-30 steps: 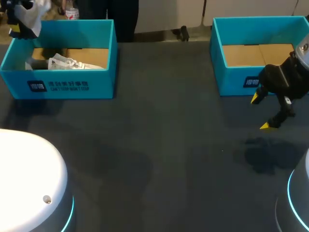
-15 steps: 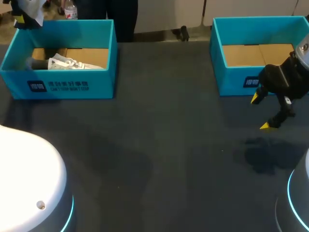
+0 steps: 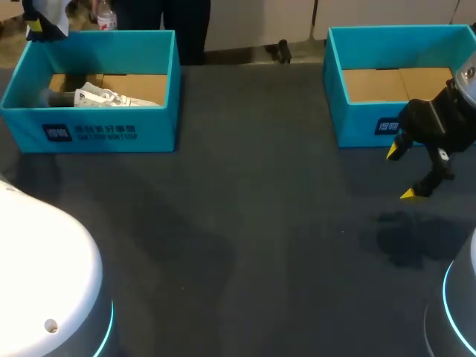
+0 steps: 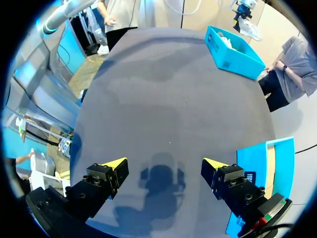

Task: Take the shoe out of the shoebox, open the shoe tongue, remove and reinsert the insole, then place the shoe into the shoebox

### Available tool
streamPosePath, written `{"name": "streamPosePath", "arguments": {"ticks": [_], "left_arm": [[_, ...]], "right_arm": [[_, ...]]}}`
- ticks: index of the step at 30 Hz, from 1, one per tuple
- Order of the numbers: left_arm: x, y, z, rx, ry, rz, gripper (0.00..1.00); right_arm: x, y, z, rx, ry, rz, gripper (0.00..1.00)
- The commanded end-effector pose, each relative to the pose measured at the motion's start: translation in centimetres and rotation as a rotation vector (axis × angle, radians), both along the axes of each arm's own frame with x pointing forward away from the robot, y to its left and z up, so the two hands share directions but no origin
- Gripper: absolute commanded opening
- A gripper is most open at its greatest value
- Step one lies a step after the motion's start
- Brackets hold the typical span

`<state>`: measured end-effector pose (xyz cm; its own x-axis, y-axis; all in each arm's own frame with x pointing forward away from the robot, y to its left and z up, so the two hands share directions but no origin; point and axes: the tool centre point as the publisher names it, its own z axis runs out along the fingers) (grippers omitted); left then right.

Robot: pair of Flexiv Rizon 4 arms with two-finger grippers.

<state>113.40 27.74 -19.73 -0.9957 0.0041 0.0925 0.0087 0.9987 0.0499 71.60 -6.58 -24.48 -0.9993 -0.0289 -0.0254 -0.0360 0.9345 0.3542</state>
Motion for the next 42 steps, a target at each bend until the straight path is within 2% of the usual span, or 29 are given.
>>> {"name": "streamPosePath", "arguments": {"ticks": [1, 14, 15, 17, 19, 26, 27, 30, 31, 34, 38, 40, 42], "left_arm": [[0.8, 0.0, 0.2, 0.001, 0.059, 0.002, 0.0], [0.8, 0.0, 0.2, 0.001, 0.059, 0.002, 0.0], [0.3, -0.4, 0.5, 0.001, 0.048, -0.09, 0.0], [0.0, -0.7, 0.7, 0.031, 0.037, -0.14, 0.0], [-0.4, -0.4, 1.1, -0.028, 0.024, -0.239, 0.0], [-0.9, 0.9, 2.1, 0.081, -0.005, -0.497, 0.0], [-0.7, 1.1, 2.2, 0.087, -0.01, -0.495, 0.0], [-0.4, 1.2, 1.9, 0.137, 0.013, -0.628, 0.0], [-0.4, 1.2, 1.7, 0.155, 0.01, -0.722, 0.0], [-0.8, 1.5, 1.2, 0.187, -0.067, -0.908, 0.0], [-0.4, 2.4, 1.0, 0.115, -0.059, -1.134, 0.0], [-0.4, 2.7, 1.0, 0.137, -0.084, -1.219, 0.0], [0.0, 2.6, 1.0, 0.215, -0.072, -1.211, 0.0]], "right_arm": [[0.0, 0.1, -0.1, -0.002, 0.0, -0.001, 1.0], [0.0, 0.1, -0.1, -0.002, 0.0, -0.001, 1.0], [0.0, 0.1, -0.1, -0.002, 0.0, -0.001, 1.0], [0.0, 0.1, -0.1, -0.002, 0.0, -0.001, 1.0], [0.0, 0.1, -0.1, -0.002, 0.0, -0.001, 1.0], [0.0, 0.1, -0.1, -0.002, 0.0, -0.001, 1.0], [0.0, 0.1, -0.1, -0.002, 0.0, -0.001, 1.0], [0.0, 0.1, -0.1, -0.002, 0.0, -0.001, 1.0], [0.0, 0.1, -0.1, -0.002, 0.0, -0.001, 1.0], [0.0, 0.1, -0.1, -0.002, 0.0, -0.001, 1.0], [0.0, 0.1, -0.1, -0.002, 0.0, -0.001, 1.0], [0.0, 0.1, -0.1, -0.002, 0.0, -0.001, 1.0], [0.0, 0.1, -0.1, -0.002, 0.0, -0.001, 1.0]]}}
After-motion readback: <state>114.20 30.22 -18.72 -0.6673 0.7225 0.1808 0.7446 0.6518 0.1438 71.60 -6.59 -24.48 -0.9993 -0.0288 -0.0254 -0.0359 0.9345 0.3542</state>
